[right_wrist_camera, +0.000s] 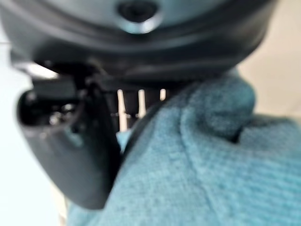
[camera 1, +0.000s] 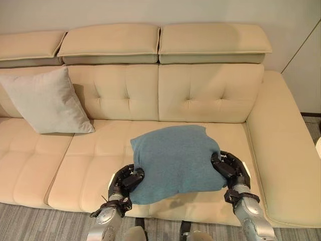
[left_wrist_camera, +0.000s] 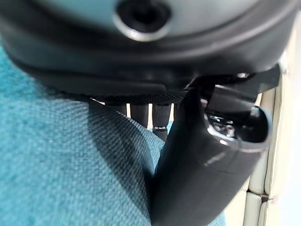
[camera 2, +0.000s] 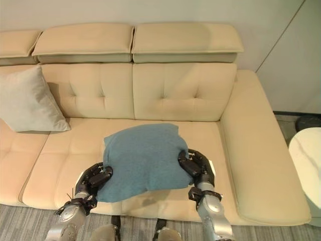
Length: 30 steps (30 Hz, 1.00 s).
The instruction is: Pick up all the scattered cushions and arrange them neatly on the sofa.
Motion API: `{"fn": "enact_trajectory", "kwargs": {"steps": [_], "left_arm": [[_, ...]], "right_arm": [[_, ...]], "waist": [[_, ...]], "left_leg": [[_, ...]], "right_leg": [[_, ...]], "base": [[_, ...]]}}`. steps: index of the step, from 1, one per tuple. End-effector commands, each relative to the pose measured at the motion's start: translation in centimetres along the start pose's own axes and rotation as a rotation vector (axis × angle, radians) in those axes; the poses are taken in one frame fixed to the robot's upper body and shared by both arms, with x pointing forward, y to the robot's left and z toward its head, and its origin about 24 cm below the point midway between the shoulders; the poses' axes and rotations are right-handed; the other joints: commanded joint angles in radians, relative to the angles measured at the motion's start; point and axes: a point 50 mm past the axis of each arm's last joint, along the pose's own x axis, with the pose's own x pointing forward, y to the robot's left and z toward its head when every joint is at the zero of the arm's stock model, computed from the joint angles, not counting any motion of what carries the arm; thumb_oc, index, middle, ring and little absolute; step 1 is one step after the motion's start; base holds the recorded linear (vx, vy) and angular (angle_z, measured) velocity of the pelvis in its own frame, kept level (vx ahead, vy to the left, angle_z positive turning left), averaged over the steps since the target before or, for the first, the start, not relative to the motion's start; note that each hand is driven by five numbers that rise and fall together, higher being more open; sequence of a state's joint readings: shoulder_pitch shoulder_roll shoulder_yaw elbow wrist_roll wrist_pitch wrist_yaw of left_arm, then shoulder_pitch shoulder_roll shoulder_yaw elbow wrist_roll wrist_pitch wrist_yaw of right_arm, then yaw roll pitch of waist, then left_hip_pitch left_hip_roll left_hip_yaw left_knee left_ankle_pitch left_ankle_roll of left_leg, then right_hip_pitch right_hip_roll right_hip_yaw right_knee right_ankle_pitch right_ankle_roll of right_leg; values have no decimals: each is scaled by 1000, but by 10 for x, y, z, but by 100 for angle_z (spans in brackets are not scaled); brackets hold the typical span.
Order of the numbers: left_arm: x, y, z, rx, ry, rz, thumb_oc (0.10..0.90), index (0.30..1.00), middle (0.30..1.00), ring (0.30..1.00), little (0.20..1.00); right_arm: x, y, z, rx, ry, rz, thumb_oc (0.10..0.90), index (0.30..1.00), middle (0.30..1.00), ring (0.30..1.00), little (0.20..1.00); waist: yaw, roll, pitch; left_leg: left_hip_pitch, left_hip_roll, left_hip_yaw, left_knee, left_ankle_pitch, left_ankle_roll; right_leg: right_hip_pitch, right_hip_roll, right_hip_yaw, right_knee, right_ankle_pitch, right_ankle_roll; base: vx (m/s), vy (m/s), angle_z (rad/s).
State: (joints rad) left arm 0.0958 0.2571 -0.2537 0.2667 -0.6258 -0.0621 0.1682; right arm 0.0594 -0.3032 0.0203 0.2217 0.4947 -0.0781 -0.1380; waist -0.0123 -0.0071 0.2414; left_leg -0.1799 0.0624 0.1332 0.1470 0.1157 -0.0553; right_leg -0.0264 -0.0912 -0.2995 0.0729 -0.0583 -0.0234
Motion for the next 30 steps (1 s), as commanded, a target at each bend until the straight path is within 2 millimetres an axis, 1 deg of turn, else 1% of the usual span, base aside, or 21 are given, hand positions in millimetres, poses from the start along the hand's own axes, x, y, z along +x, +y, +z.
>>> {"fn": "enact_trajectory", "kwargs": {"steps": [1, 3, 4, 6, 8, 9, 10, 11, 13, 15, 17, 18, 20, 22, 23, 25, 27, 28, 29, 30], "left_arm": [[5, -56, 74, -11, -357, -300, 400, 300, 300, 300, 300], [4, -53, 74, -6, -358, -285, 400, 300, 300, 300, 300], [3, -52, 72, -10, -351, -288, 400, 300, 300, 300, 300], [2, -48, 72, 8, -352, -274, 400, 300, 300, 300, 300], [1, -44, 75, 17, -363, -266, 400, 300, 300, 300, 300], [1, -42, 77, 20, -372, -261, 400, 300, 300, 300, 300], [2, -40, 84, 33, -398, -250, 400, 300, 300, 300, 300], [2, -40, 84, 33, -398, -250, 400, 300, 300, 300, 300], [3, -41, 86, 35, -410, -249, 400, 300, 300, 300, 300], [2, -42, 87, 37, -419, -256, 400, 300, 300, 300, 300], [0, -41, 90, 32, -436, -254, 400, 300, 300, 300, 300], [-2, -42, 90, 27, -442, -256, 400, 300, 300, 300, 300], [-2, -42, 90, 27, -442, -256, 400, 300, 300, 300, 300], [-4, -46, 94, 30, -466, -265, 400, 300, 300, 300, 300], [-4, -46, 94, 30, -466, -265, 400, 300, 300, 300, 300], [-5, -52, 105, 44, -519, -278, 400, 300, 300, 300, 300], [-5, -61, 120, 46, -592, -293, 400, 300, 300, 300, 300], [-7, -74, 144, 64, -701, -316, 400, 300, 300, 300, 300], [-8, -79, 156, 69, -753, -320, 400, 300, 300, 300, 300], [-11, -87, 171, 91, -826, -326, 400, 300, 300, 300, 300]], "right_arm": [[6, 64, 67, 137, -356, 265, 400, 300, 300, 300, 300], [6, 68, 65, 143, -348, 272, 400, 300, 300, 300, 300], [5, 68, 63, 146, -342, 275, 400, 300, 300, 300, 300], [5, 72, 62, 143, -336, 287, 400, 300, 300, 300, 300], [5, 76, 61, 140, -330, 305, 400, 300, 300, 300, 300], [5, 77, 61, 140, -329, 308, 400, 300, 300, 300, 300], [5, 80, 61, 144, -333, 313, 400, 300, 300, 300, 300], [5, 80, 61, 144, -333, 313, 400, 300, 300, 300, 300], [5, 79, 60, 135, -331, 310, 400, 300, 300, 300, 300], [4, 75, 59, 114, -328, 304, 400, 300, 300, 300, 300], [3, 75, 59, 96, -332, 302, 400, 300, 300, 300, 300], [4, 74, 58, 71, -331, 303, 400, 300, 300, 300, 300], [3, 74, 58, 71, -330, 303, 400, 300, 300, 300, 300], [3, 75, 62, 45, -355, 306, 400, 300, 300, 300, 300], [3, 75, 62, 45, -355, 306, 400, 300, 300, 300, 300], [3, 77, 72, 34, -402, 307, 400, 300, 300, 300, 300], [4, 81, 86, 27, -467, 308, 400, 300, 300, 300, 300], [6, 89, 106, 26, -554, 321, 400, 300, 300, 300, 300], [7, 94, 118, 17, -602, 330, 400, 300, 300, 300, 300], [7, 99, 133, 7, -665, 338, 400, 300, 300, 300, 300]], "waist": [[11, -30, -85], [18, -29, -96], [17, -28, -102], [21, -25, -113], [20, -20, -109], [18, -17, -105], [16, -12, -101], [16, -12, -100], [14, -8, -103], [13, -11, -103], [16, -13, -107], [16, -12, -115], [15, -11, -115], [12, 1, -128], [11, 1, -127], [9, 7, -134], [6, 12, -136], [5, 15, -139], [4, 16, -141], [5, 18, -141]], "left_leg": [[22, -19, 30, -34, -139, 4], [53, -42, -11, -45, -148, 11], [68, -46, -13, -61, -153, 16], [111, -48, 5, -101, -162, 35], [135, -48, 13, -118, -163, 50], [141, -45, 12, -124, -162, 55], [159, -43, 4, -145, -165, 62], [160, -43, 5, -146, -165, 62], [173, -49, -4, -167, -164, 59], [173, -56, -8, -172, -162, 54], [179, -59, -6, -182, -160, 50], [184, -56, -6, -203, -151, 44], [185, -56, -7, -205, -150, 44], [187, -47, -12, -234, -133, 29], [187, -47, -13, -234, -132, 28], [184, -42, -17, -234, -134, 20], [184, -39, -26, -234, -132, 15], [185, -33, -30, -234, -132, 8], [184, -32, -32, -234, -131, 5], [187, -29, -33, -234, -134, 2]], "right_leg": [[99, 11, 57, -96, -27, 113], [97, 2, 61, -60, -32, 120], [96, -3, 54, -38, -36, 127], [82, -23, 53, 26, -39, 142], [39, -49, 52, 123, -16, 169], [11, -55, 62, 173, -2, 183], [-35, -67, 86, 204, 1, 192], [-35, -67, 87, 204, 0, 192], [-33, -70, 98, 132, -5, 182], [-24, -73, 91, 52, 5, 177], [-12, -75, 77, 12, 19, 182], [2, -66, 71, -25, 25, 179], [4, -65, 70, -27, 26, 178], [38, -47, 49, -90, 32, 170], [39, -47, 48, -92, 32, 170], [50, -40, 39, -113, 29, 165], [64, -35, 30, -130, 28, 161], [77, -29, 25, -145, 26, 157], [81, -26, 22, -152, 25, 156], [87, -24, 21, -156, 20, 155]], "base": [[178, 121, -7], [176, 146, -34], [152, 166, -38], [142, 172, -13], [77, 145, -16], [63, 101, -18], [51, 60, -12], [71, 25, -9], [84, -15, 7], [91, -44, 2], [117, -71, 11], [107, -68, 25], [62, -48, 19], [108, -102, 13], [73, -81, 11], [56, -62, 10], [72, -68, 16], [71, -71, 18], [73, -66, 13], [46, -48, 5]]}}
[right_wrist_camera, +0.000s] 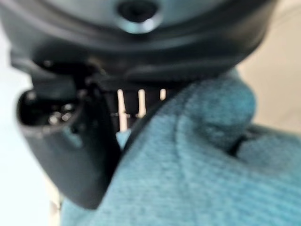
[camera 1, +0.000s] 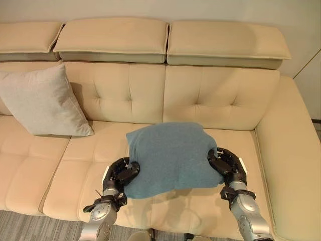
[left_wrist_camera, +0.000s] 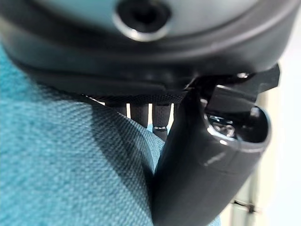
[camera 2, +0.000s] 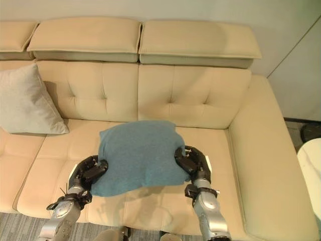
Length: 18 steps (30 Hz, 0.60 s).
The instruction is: Pick up all the scattered cushions and arrange them neatly on the sofa.
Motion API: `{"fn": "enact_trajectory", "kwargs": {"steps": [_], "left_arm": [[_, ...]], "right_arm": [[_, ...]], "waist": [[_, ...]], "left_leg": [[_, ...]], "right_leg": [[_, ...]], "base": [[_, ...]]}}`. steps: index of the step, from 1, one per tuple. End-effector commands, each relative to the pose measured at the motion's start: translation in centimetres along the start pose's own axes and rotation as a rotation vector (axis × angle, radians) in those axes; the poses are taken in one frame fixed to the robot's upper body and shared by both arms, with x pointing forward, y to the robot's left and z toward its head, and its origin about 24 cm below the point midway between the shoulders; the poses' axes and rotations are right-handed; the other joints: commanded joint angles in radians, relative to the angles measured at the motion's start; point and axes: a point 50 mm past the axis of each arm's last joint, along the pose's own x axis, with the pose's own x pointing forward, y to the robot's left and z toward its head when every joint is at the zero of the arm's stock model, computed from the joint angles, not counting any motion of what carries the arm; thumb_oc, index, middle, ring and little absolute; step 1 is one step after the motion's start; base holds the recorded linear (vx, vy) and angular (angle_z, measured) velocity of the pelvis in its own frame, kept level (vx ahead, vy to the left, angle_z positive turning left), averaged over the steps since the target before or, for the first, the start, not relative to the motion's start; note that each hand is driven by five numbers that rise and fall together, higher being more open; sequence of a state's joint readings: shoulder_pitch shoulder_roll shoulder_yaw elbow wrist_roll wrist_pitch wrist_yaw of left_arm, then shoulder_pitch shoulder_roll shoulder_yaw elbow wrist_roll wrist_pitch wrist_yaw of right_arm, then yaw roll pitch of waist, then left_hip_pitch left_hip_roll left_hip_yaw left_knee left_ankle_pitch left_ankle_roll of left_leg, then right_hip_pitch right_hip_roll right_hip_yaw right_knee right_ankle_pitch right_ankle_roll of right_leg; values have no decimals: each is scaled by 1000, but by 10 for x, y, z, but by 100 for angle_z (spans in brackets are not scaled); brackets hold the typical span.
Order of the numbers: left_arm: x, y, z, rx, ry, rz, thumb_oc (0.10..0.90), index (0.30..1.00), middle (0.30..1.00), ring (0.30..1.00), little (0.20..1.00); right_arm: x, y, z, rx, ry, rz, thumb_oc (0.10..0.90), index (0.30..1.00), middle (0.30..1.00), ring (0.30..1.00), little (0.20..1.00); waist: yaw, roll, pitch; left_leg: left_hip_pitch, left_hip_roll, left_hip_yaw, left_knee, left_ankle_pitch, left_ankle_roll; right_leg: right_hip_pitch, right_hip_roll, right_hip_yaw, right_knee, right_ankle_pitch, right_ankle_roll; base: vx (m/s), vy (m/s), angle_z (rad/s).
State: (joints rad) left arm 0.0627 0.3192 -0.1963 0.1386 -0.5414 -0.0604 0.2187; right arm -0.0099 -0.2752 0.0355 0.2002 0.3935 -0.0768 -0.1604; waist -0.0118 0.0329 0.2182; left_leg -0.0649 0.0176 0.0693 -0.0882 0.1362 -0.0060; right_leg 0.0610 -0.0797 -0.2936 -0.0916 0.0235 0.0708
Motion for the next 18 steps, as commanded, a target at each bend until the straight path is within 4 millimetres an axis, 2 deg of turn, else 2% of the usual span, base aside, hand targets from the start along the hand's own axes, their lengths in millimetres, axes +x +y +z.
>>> {"fn": "enact_trajectory", "kwargs": {"steps": [1, 3, 4, 9, 12, 13, 14, 18], "left_arm": [[8, -87, 159, -8, -778, -310, 400, 300, 300, 300, 300], [8, -88, 160, -8, -781, -309, 400, 300, 300, 300, 300], [5, -100, 186, 3, -896, -322, 400, 300, 300, 300, 300], [-1, -132, 224, -22, -1047, -368, 400, 300, 300, 300, 300], [4, -163, 257, 14, -1120, -374, 400, 300, 300, 300, 300], [8, -176, 278, 57, -1161, -340, 400, 300, 300, 300, 300], [8, -177, 280, 55, -1167, -340, 400, 300, 300, 300, 300], [16, -197, 316, 141, -1209, -275, 400, 300, 300, 300, 300]], "right_arm": [[11, 79, 145, 59, -695, 284, 400, 300, 300, 300, 300], [11, 79, 145, 59, -698, 284, 400, 300, 300, 300, 300], [11, 88, 171, 54, -807, 284, 400, 300, 300, 300, 300], [4, 100, 215, 16, -1017, 220, 400, 300, 300, 300, 300], [6, 110, 253, 2, -1148, 138, 400, 300, 300, 300, 300], [13, 114, 271, -34, -1184, 70, 400, 300, 300, 300, 300], [13, 114, 273, -34, -1190, 68, 400, 300, 300, 300, 300], [23, 124, 307, -109, -1249, -69, 400, 300, 300, 300, 300]], "waist": [[6, -21, -123], [6, -21, -121], [8, -18, -120], [3, -14, -102], [-10, -4, -57], [-14, 5, -45], [-13, 6, -45], [-14, 23, -31]], "left_leg": [[63, 17, 27, 1, -149, -50], [63, 17, 27, 1, -149, -50], [55, 19, 22, 1, -146, -54], [15, 24, 13, 1, -135, -64], [-81, 25, -2, 1, -107, -74], [-134, 22, -10, 1, -88, -79], [-141, 22, -10, 1, -87, -79], [-236, 24, -21, 1, -65, -84]], "right_leg": [[-5, -33, 12, 4, -61, 59], [-6, -33, 12, 4, -61, 59], [-13, -28, 10, 4, -63, 58], [-51, -17, 19, 4, -66, 56], [-152, -11, 34, 9, -50, 54], [-213, -7, 40, 25, -42, 51], [-222, -7, 39, 28, -42, 51], [-333, -8, 46, 70, -37, 51]], "base": [[33, -35, 3], [0, 0, 0], [19, -22, 3], [-30, -24, 7], [-192, -9, 12], [-144, 6, 15], [-84, 10, 13], [-29, 9, -2]]}}
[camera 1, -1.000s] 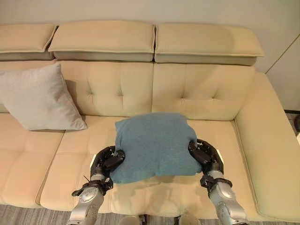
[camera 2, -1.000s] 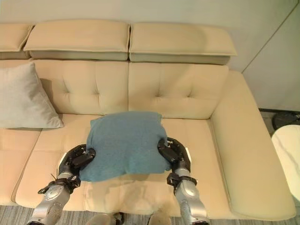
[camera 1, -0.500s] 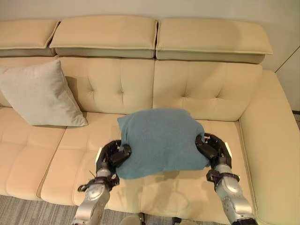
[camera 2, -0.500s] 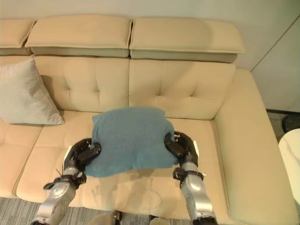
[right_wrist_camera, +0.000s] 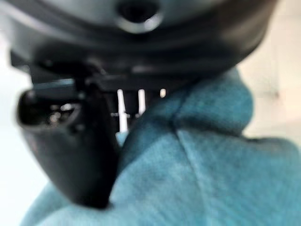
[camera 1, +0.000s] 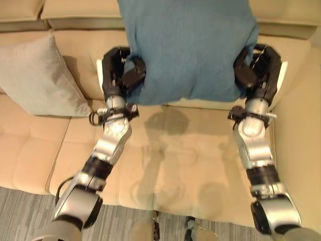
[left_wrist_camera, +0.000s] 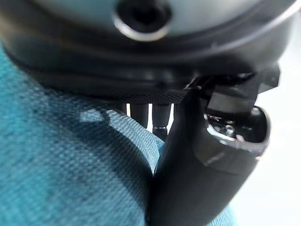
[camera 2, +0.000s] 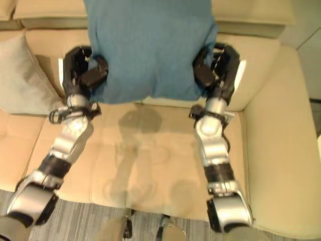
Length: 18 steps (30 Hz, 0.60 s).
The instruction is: Pick up all the scattered cushions and arrange them neatly on the sofa.
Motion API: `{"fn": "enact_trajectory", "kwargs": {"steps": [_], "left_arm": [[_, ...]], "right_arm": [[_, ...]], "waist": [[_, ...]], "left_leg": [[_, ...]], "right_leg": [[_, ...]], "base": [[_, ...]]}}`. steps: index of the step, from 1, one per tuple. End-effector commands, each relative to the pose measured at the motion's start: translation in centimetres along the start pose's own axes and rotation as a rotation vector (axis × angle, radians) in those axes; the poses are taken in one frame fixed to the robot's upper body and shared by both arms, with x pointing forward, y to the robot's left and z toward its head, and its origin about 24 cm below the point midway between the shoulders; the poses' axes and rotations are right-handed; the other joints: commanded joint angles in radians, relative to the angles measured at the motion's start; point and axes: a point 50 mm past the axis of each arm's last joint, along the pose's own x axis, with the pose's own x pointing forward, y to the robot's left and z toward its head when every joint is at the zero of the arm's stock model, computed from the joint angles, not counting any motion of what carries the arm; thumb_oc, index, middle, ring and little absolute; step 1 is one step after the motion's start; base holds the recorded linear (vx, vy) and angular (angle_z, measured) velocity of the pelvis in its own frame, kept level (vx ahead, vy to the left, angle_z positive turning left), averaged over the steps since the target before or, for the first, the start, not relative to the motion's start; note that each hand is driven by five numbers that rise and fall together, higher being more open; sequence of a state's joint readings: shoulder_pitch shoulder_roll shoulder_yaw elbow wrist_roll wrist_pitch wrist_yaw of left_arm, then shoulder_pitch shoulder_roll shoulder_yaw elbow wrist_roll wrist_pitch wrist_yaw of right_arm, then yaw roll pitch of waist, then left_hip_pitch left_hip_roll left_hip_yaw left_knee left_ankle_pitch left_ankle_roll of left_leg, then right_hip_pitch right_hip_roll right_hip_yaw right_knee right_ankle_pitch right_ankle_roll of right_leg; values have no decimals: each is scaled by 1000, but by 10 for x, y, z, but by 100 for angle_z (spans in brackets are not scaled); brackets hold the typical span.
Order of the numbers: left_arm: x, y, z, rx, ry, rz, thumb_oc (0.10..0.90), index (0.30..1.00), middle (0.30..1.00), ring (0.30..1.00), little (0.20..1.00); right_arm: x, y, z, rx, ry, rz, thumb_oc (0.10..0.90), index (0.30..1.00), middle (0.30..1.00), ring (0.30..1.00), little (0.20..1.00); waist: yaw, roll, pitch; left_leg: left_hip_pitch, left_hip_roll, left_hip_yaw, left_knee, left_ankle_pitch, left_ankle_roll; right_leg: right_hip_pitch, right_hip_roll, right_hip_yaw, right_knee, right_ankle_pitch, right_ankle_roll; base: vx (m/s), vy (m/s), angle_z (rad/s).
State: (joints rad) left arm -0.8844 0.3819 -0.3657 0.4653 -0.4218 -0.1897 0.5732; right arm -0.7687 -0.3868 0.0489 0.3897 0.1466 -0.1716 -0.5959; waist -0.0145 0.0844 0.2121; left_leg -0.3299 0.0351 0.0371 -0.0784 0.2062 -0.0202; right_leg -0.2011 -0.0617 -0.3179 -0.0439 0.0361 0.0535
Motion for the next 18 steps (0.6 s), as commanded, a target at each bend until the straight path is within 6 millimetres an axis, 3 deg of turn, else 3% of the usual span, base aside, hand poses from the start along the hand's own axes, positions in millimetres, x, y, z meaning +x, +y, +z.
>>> {"fn": "enact_trajectory", "kwargs": {"steps": [1, 5, 6, 7, 8, 9, 14, 18], "left_arm": [[17, -74, 120, -68, -484, -237, 400, 300, 300, 300, 300], [43, -76, 128, 61, -458, -199, 400, 300, 300, 300, 300], [47, -74, 127, 52, -433, -177, 400, 300, 300, 300, 300], [48, -71, 121, 41, -397, -163, 438, 356, 356, 356, 356], [50, -69, 117, 28, -376, -156, 772, 858, 858, 858, 858], [49, -67, 110, 19, -349, -153, 800, 900, 900, 900, 900], [49, -50, 71, 110, -225, -151, 800, 900, 900, 900, 900], [53, -29, 63, 119, -195, -90, 800, 900, 900, 900, 900]], "right_arm": [[13, 60, 119, 90, -523, 138, 400, 300, 300, 300, 300], [40, 65, 138, 13, -543, 83, 400, 300, 300, 300, 300], [46, 64, 143, -6, -544, 71, 450, 375, 375, 375, 375], [48, 64, 140, -28, -528, 75, 569, 554, 554, 554, 554], [50, 64, 138, -52, -518, 81, 800, 900, 900, 900, 900], [51, 64, 134, -83, -504, 96, 800, 900, 900, 900, 900], [43, 72, 109, -123, -427, 206, 800, 900, 900, 900, 900], [30, 82, 88, -135, -366, 282, 800, 900, 900, 900, 900]], "waist": [[-11, -24, -23], [-8, -7, -1], [-7, -4, 5], [-7, -1, 17], [-5, 1, 25], [-4, 2, 40], [-10, 0, 82], [-14, 4, 123]], "left_leg": [[5, 8, 12, -9, -131, -70], [-85, 15, 8, -9, -108, -77], [-110, 17, 7, -9, -100, -79], [-126, 16, 6, -9, -98, -79], [-143, 16, 4, -9, -94, -79], [-156, 15, 4, -9, -89, -80], [-188, 15, 3, -9, -80, -83], [-219, 17, 5, -9, -71, -85]], "right_leg": [[-99, -29, 70, 34, -50, 67], [-225, -37, 81, 96, -50, 66], [-255, -38, 79, 108, -52, 66], [-274, -40, 79, 116, -54, 65], [-298, -42, 80, 129, -56, 65], [-313, -41, 82, 135, -58, 63], [-358, -39, 91, 154, -63, 61], [-402, -40, 97, 166, -55, 61]], "base": [[-35, 15, -7], [-46, 21, -12], [-35, -1, -2], [-45, -4, 1], [-29, -4, 6], [-29, -13, 21], [-17, -19, 0], [-41, -4, -7]]}}
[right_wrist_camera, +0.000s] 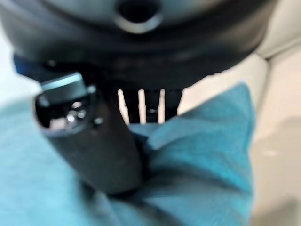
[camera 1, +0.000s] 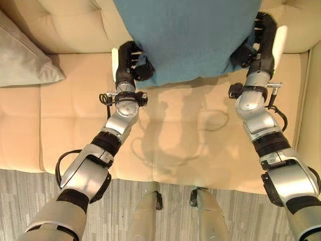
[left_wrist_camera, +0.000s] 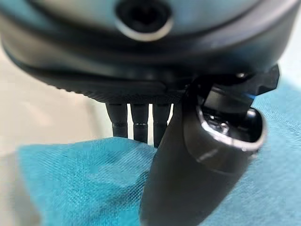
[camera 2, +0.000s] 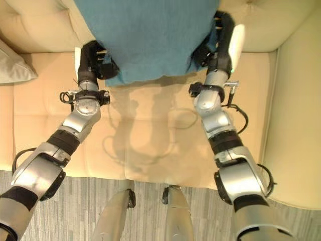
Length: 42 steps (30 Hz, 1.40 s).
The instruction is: Pick up all the scattered cushions and arrange them neatly on the sofa.
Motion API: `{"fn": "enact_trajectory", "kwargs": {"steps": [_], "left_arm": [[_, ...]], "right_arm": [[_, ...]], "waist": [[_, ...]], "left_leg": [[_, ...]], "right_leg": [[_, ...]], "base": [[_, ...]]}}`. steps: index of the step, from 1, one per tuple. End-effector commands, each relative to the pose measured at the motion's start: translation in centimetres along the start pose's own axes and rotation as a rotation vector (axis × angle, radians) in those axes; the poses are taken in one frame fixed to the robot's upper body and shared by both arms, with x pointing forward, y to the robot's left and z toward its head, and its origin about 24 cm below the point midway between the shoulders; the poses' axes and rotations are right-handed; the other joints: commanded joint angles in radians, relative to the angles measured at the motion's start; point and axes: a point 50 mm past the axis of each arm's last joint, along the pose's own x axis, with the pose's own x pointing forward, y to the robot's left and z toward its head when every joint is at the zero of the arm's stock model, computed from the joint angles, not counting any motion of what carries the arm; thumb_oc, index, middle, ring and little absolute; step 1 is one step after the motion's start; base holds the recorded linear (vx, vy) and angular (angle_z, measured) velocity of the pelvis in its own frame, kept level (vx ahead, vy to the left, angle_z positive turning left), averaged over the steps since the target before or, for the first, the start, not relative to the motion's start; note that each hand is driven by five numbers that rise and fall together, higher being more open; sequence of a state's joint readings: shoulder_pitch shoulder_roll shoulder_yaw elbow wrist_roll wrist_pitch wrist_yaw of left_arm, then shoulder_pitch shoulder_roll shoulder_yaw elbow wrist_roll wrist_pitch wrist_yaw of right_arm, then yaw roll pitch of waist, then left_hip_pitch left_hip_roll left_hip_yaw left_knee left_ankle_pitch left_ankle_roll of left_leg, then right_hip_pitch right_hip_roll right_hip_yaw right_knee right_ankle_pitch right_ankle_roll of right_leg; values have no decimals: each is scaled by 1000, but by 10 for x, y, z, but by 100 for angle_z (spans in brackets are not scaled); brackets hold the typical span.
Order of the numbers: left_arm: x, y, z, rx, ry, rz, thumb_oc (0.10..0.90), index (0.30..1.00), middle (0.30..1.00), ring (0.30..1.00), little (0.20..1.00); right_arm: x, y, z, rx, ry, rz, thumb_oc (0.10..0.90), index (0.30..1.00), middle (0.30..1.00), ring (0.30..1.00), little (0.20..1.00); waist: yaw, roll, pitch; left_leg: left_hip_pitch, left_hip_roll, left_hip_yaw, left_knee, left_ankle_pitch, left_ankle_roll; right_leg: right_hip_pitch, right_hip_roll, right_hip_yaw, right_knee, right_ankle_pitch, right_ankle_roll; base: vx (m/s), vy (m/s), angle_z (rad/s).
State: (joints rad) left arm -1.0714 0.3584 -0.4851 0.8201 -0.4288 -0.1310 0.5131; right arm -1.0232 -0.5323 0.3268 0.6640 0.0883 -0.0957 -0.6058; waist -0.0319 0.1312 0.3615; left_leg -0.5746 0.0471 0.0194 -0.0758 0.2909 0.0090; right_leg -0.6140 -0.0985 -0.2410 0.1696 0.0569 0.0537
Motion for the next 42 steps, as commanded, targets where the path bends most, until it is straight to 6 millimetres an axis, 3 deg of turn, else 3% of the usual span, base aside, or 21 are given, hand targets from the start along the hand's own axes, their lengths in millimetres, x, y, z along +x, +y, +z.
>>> {"fn": "enact_trajectory", "kwargs": {"steps": [1, 7, 14, 18, 20, 24, 25, 29, 31, 32, 33, 34, 35, 39, 40, 41, 42], "left_arm": [[17, 3, 90, -75, -346, -7, 800, 900, 900, 900, 900], [13, 15, 69, -57, -307, 26, 800, 900, 900, 900, 900], [12, 27, 63, -47, -303, 44, 800, 900, 900, 900, 900], [9, 35, 53, -60, -284, 48, 800, 900, 900, 900, 900], [6, 42, 45, -72, -268, 44, 800, 900, 900, 900, 900], [3, 51, 37, -61, -253, 38, 800, 900, 900, 900, 900], [1, 59, 29, -60, -237, 40, 800, 900, 900, 900, 900], [-10, 77, 8, -63, -191, 50, 800, 900, 900, 900, 900], [-24, 90, -15, -62, -135, 57, 800, 900, 900, 900, 900], [-45, 102, -42, -66, -66, 65, 800, 900, 900, 900, 900], [-45, 102, -42, -65, -63, 64, 800, 900, 900, 900, 900], [-73, 108, -70, -86, 18, 61, 800, 900, 900, 900, 900], [-74, 108, -71, -85, 21, 60, 800, 900, 900, 900, 900], [-145, 119, -132, -106, 264, 56, 800, 900, 900, 900, 900], [-145, 119, -132, -106, 263, 56, 800, 900, 900, 900, 900], [-183, 126, -157, -94, 394, 57, 800, 900, 900, 900, 900], [-202, 130, -169, -82, 467, 60, 800, 900, 900, 900, 900]], "right_arm": [[3, 32, 88, 181, -322, 110, 800, 900, 900, 900, 900], [-23, 56, 62, 187, -246, 226, 800, 900, 900, 900, 900], [-29, 50, 53, 202, -236, 227, 800, 900, 900, 900, 900], [-24, 33, 43, 159, -229, 192, 800, 900, 900, 900, 900], [-14, 11, 37, 116, -233, 148, 800, 900, 900, 900, 900], [-6, -12, 32, 84, -236, 109, 800, 900, 900, 900, 900], [-4, -26, 26, 60, -230, 97, 800, 900, 900, 900, 900], [-7, -48, 11, 21, -205, 89, 800, 900, 900, 900, 900], [-17, -61, -7, 11, -153, 98, 800, 900, 900, 900, 900], [-35, -72, -34, 2, -66, 116, 800, 900, 900, 900, 900], [-36, -72, -35, 2, -63, 118, 800, 900, 900, 900, 900], [-63, -77, -63, -15, 38, 152, 800, 900, 900, 900, 900], [-64, -77, -64, -16, 41, 153, 800, 900, 900, 900, 900], [-132, -90, -121, -43, 301, 209, 800, 900, 900, 900, 900], [-132, -90, -121, -43, 301, 209, 800, 900, 900, 900, 900], [-167, -98, -143, -69, 430, 231, 800, 900, 900, 900, 900], [-184, -99, -152, -61, 491, 234, 800, 900, 900, 900, 900]], "waist": [[3, -43, -20], [1, -45, 13], [-2, -49, 27], [-1, -54, 26], [-1, -59, 20], [0, -65, 11], [0, -69, 4], [4, -73, -13], [6, -76, -30], [7, -78, -49], [7, -78, -50], [8, -81, -68], [8, -81, -70], [9, -87, -117], [8, -86, -119], [11, -89, -141], [12, -89, -152]], "left_leg": [[22, 6, 22, -11, -154, -116], [29, 3, 17, -11, -147, -118], [57, 0, 19, -11, -151, -122], [86, 0, 22, -11, -154, -123], [111, 0, 22, -11, -158, -123], [139, 1, 24, -11, -163, -124], [157, 2, 26, -11, -167, -124], [194, 3, 29, -11, -173, -124], [221, 4, 33, -11, -179, -121], [256, 4, 36, -11, -188, -117], [257, 4, 36, -11, -188, -117], [285, 4, 39, -11, -194, -114], [286, 4, 39, -11, -195, -114], [340, 4, 41, -11, -206, -107], [335, 4, 41, -11, -202, -106], [362, 5, 40, -11, -207, -103], [376, 6, 42, -11, -209, -103]], "right_leg": [[8, -3, 19, -48, -75, 61], [17, 4, 20, -51, -72, 56], [57, 2, 16, -72, -63, 54], [97, 0, 14, -86, -59, 55], [128, -1, 11, -94, -58, 55], [161, -4, 7, -100, -59, 56], [183, -5, 4, -103, -59, 57], [224, -6, -1, -106, -64, 56], [258, -4, -5, -109, -67, 56], [300, -3, -8, -122, -70, 55], [302, -3, -8, -123, -70, 55], [340, 0, -12, -137, -71, 54], [342, 0, -12, -138, -71, 54], [420, 11, -24, -178, -77, 54], [416, 11, -25, -179, -73, 54], [452, 15, -31, -189, -79, 55], [470, 18, -33, -196, -81, 55]], "base": [[-60, -5, -3], [-29, -4, 2], [-25, 7, 3], [-6, 2, 2], [0, 0, 0], [-3, -6, 1], [-6, -22, 4], [5, -18, 4], [49, -21, 3], [65, -16, 3], [82, -38, 0], [33, -23, -2], [60, -31, -3], [52, -37, 2], [59, -37, 3], [54, -33, 4], [84, -40, 5]]}}
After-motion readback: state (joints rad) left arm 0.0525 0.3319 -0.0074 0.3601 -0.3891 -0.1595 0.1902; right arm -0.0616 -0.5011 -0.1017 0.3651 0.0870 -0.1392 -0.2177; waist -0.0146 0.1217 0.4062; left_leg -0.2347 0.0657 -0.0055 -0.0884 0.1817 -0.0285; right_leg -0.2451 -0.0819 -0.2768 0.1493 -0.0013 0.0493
